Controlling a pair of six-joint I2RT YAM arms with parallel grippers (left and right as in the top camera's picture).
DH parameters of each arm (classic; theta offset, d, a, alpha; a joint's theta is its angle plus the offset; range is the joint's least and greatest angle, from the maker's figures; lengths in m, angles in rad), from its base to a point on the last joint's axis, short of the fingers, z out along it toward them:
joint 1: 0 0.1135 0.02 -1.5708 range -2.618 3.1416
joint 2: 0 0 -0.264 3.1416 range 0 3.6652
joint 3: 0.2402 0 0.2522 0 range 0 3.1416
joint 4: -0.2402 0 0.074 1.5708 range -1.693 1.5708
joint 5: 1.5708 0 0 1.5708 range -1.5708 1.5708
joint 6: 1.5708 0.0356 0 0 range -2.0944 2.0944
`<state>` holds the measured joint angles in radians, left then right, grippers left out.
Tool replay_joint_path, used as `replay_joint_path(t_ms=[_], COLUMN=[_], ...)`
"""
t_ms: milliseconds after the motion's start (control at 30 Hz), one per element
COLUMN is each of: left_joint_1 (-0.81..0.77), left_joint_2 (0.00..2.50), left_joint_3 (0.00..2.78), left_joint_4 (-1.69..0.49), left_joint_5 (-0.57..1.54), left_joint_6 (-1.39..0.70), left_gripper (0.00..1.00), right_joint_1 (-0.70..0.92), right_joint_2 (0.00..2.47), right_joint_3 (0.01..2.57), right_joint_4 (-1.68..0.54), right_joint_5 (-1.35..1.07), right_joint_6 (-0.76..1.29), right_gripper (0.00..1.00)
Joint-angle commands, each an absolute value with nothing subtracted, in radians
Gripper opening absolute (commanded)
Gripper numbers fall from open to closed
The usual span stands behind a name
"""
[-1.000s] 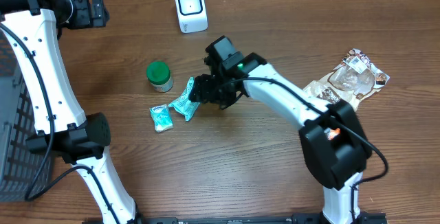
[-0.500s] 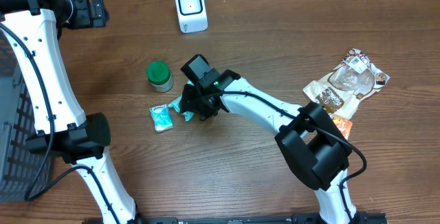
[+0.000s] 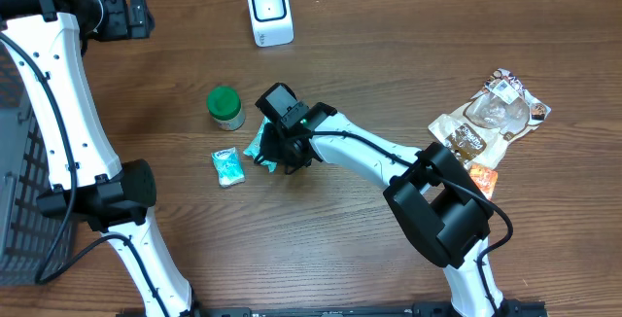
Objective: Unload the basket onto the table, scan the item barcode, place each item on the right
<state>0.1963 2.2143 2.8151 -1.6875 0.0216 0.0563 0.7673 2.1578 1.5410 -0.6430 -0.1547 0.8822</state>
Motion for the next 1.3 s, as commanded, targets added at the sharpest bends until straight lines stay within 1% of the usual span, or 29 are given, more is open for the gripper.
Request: replay_joint_path(t_ms=[0,67,133,300,467,500,533,567,600,633,767,800,900,1033,1133,1267], left_joint_1=[0.189,0.189,0.189,0.189,0.189,0.189,0.189,0.189,0.189,0.189,0.189,0.189,0.189,0.189,0.189,0.189], left_joint_2=[2.184,2.184,2.184,2.184,2.184,2.184,2.184,2.184,2.184,2.184,2.184,2.184,2.184,2.184,2.184,2.184], left_joint_3=[2.823,2.823,2.823,2.823,2.823,2.823,2.823,2.823,2.823,2.823,2.823,2.823,2.823,2.823,2.823,2.823], left_joint_4=[-1.689,-1.689,-1.689,-1.689,-1.689,-1.689,-1.689,-1.689,-1.689,-1.689,-1.689,-1.689,-1.689,-1.689,-1.689,-1.689], left_joint_5=[0.019,0.019,0.018,0.018,0.018,0.018,0.018,0.018,0.018,0.018,0.018,0.018,0.018,0.019,0.018,0.019], left_joint_6=[0.068,0.068,0.068,0.068,0.068,0.068,0.068,0.068,0.068,0.068,0.068,0.068,0.068,0.068,0.068,0.068], left_gripper=[1.0,0.99,0.99,1.0,1.0,1.0,1.0,1.0,0.99,1.0,1.0,1.0,1.0,0.99,0.99,1.0], right_joint_1=[0.756,0.744,0.725,0.665,0.607,0.599,0.591,0.58,0.572,0.557,0.529,0.526,0.524,0.557,0.617,0.685], right_joint_2=[2.175,2.173,2.173,2.173,2.173,2.173,2.173,2.173,2.172,2.172,2.172,2.172,2.172,2.172,2.172,2.172], right_joint_3=[1.493,1.502,1.528,1.621,1.676,1.682,1.687,1.698,1.712,1.753,1.884,1.906,1.928,1.858,1.782,1.752], right_joint_4=[-0.687,-0.716,-0.771,-0.971,-1.093,-1.109,-1.126,-1.147,-1.161,-1.189,-1.242,-1.247,-1.248,-1.227,-1.168,-1.101], right_joint_5=[-0.076,-0.092,-0.129,-0.158,-0.158,-0.158,-0.158,-0.158,-0.158,-0.158,-0.159,-0.159,-0.159,-0.159,-0.185,-0.211], right_joint_6=[0.8,0.757,0.668,0.354,0.034,-0.019,-0.072,-0.117,-0.129,-0.113,0.03,0.079,0.305,0.557,0.583,0.568], right_gripper=[0.04,0.04,0.04,0.04,0.04,0.06,0.1,0.18,0.22,0.27,0.28,0.26,0.08,0.07,0.07,0.06])
